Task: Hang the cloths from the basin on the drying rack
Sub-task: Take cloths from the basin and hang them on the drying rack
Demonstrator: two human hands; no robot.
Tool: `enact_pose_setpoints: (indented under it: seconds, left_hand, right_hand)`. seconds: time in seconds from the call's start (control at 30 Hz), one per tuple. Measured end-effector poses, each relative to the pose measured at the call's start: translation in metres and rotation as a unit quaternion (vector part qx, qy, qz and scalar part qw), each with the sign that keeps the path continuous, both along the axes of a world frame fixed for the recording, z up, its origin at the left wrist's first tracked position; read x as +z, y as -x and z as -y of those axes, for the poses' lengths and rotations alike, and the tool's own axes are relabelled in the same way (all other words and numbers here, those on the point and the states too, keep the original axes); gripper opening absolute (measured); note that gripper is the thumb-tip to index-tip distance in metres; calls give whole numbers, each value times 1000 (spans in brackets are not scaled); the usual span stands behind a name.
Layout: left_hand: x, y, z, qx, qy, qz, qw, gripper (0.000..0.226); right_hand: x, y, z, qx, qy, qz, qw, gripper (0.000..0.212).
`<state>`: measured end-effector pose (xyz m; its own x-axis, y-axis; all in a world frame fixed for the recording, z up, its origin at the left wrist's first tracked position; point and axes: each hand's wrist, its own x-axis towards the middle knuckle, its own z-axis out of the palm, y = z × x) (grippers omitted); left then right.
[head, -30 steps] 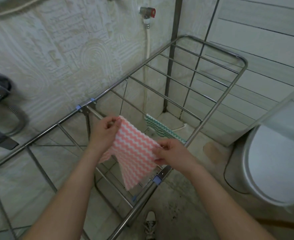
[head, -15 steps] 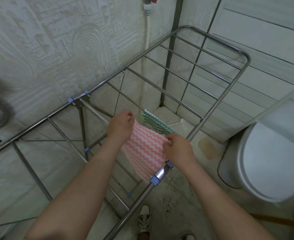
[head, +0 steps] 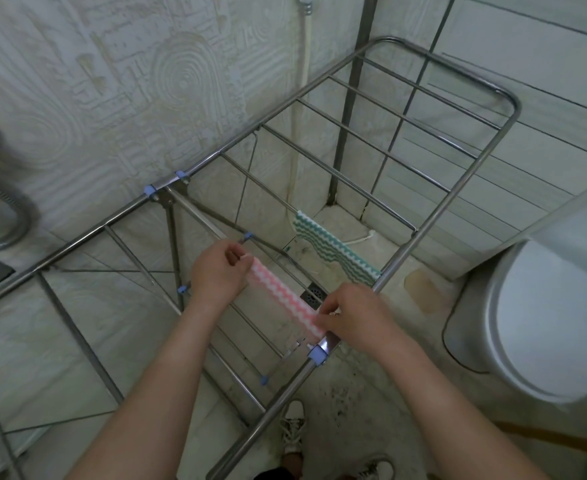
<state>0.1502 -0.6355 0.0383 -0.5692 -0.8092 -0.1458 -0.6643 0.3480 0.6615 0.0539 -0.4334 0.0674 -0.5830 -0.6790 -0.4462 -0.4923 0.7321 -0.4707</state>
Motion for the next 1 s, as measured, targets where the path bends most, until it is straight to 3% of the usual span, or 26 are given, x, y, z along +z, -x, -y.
enact_pose_setpoints:
  seconds: [0.23, 0.47, 0.6, 0.67, 0.77, 1.0]
  left_hand:
    - [0, -8, 6, 3, -69, -26, 997, 12]
    - [1, -7, 5, -18, 4, -13, 1000, 8]
    - [5, -10, -5, -77, 123, -5, 989, 20]
    - [9, -9, -19, -145, 119, 15, 982, 33]
    - [8, -10, -40, -240, 111, 123, 957, 61]
    - [10, -7, -44, -253, 95, 161, 949, 75]
  right_hand:
    - [-1, -6, 1, 16, -6, -50, 999, 21]
    - [4, -14, -3, 49, -14, -182, 982, 20]
    - [2, -18, -7, 54, 1, -182, 982, 28]
    - [1, -20, -7, 60, 14, -175, 983, 25]
    - [0, -23, -7, 48, 26, -169, 984, 18]
    - [-3, -22, -10, 45, 43, -159, 985, 19]
